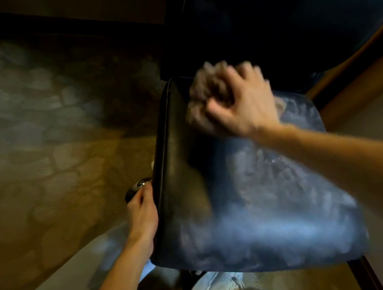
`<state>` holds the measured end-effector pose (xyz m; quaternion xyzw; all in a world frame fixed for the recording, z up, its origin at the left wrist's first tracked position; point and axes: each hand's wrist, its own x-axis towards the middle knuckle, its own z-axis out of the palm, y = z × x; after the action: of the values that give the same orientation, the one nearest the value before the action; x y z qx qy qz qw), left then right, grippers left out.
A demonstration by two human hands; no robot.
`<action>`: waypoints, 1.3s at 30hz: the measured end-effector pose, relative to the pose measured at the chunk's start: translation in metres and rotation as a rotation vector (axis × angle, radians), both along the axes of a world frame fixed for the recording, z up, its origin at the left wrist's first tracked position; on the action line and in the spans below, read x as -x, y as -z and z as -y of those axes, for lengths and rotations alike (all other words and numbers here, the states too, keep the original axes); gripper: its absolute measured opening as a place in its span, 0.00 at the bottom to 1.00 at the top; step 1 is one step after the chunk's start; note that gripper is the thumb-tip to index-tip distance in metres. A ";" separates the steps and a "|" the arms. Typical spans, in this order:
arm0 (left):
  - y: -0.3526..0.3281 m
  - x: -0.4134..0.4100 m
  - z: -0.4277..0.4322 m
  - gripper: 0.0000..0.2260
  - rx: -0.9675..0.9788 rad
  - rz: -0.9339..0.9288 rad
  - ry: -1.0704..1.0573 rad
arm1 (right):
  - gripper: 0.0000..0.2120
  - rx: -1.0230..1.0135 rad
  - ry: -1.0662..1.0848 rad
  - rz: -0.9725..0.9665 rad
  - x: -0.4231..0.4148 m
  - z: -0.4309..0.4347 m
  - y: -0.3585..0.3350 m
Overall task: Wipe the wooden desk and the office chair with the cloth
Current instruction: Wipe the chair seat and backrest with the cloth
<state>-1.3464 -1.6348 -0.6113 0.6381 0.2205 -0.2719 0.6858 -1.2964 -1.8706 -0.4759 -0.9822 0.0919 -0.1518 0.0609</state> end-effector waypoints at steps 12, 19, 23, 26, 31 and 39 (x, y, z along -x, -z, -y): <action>0.015 -0.021 0.004 0.14 -0.004 -0.058 0.022 | 0.45 -0.044 0.113 -0.506 -0.142 0.064 0.074; 0.011 -0.023 0.002 0.15 -0.075 -0.005 0.058 | 0.47 -0.051 0.116 -0.396 -0.106 0.049 0.077; 0.013 -0.022 -0.002 0.14 -0.111 0.031 0.058 | 0.47 -0.007 0.079 -0.400 -0.044 0.005 0.081; 0.017 -0.020 -0.003 0.14 -0.121 0.061 0.059 | 0.47 -0.021 0.031 -0.415 0.012 -0.033 0.081; 0.026 -0.017 -0.001 0.15 -0.221 0.161 0.066 | 0.42 -0.013 -0.046 -0.413 0.093 -0.082 0.078; 0.015 -0.016 -0.014 0.23 -0.040 -0.081 0.168 | 0.41 0.073 -0.366 -0.353 0.157 -0.094 0.064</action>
<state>-1.3301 -1.6204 -0.6264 0.6563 0.1993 -0.3496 0.6382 -1.4534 -1.7767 -0.5398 -0.9954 -0.0835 0.0326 0.0349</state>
